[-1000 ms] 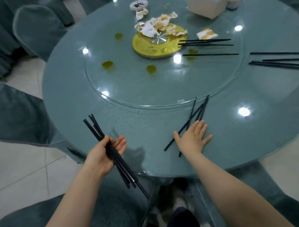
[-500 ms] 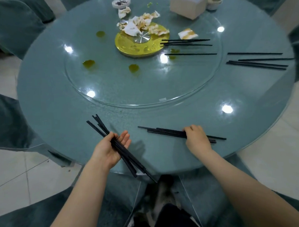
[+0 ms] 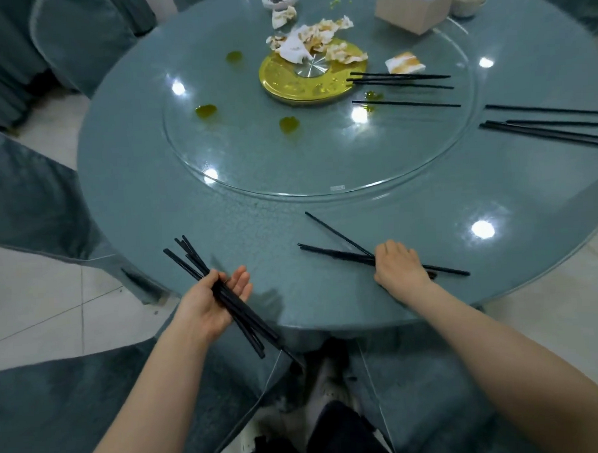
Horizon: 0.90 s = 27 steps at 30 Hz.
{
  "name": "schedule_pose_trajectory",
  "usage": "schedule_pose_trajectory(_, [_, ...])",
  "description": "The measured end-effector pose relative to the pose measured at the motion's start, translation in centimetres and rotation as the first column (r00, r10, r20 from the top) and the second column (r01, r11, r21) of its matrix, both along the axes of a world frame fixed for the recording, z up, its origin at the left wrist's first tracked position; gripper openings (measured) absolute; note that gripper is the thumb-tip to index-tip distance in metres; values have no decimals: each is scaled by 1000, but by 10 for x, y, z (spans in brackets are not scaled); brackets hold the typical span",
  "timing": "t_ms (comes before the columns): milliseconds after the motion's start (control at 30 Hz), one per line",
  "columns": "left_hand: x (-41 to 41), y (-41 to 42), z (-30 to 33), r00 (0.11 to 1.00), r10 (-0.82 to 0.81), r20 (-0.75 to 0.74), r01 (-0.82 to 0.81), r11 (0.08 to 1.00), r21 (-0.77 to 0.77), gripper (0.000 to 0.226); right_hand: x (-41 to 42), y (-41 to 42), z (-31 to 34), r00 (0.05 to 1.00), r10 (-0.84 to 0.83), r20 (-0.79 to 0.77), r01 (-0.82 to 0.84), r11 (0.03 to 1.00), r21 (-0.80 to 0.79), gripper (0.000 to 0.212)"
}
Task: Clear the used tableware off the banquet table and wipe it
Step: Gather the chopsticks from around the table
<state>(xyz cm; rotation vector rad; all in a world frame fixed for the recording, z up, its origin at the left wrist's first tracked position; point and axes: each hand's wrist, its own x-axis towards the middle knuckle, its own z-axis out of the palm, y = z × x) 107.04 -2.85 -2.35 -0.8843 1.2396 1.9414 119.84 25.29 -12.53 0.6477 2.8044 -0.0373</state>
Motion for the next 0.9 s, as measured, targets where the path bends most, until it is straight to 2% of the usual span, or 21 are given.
schedule_pose_trajectory(267, [20,-36,7,998,32,-50,-31,999,19,38,11,-5,2,990,136,-44,-137,990,-18,25])
schedule_pose_trajectory(500, [53,-78,23,993,60,-102,-53,996,66,41,43,-40,22,994,109,6,-109,992,-69,20])
schedule_pose_trajectory(600, [78,-99,31,989,58,-133,-45,994,98,41,62,-60,39,997,63,-40,-66,994,-91,13])
schedule_pose_trajectory(700, [109,-121,41,986,58,-158,-35,989,146,41,91,-83,55,982,133,-133,-135,991,-2,6])
schedule_pose_trajectory(767, [132,-130,46,985,63,-164,-31,981,191,41,114,-97,68,968,164,-187,-163,986,23,19])
schedule_pose_trajectory(900, [176,-136,54,984,55,-169,-14,972,236,37,161,-121,91,951,152,-271,-143,988,52,30])
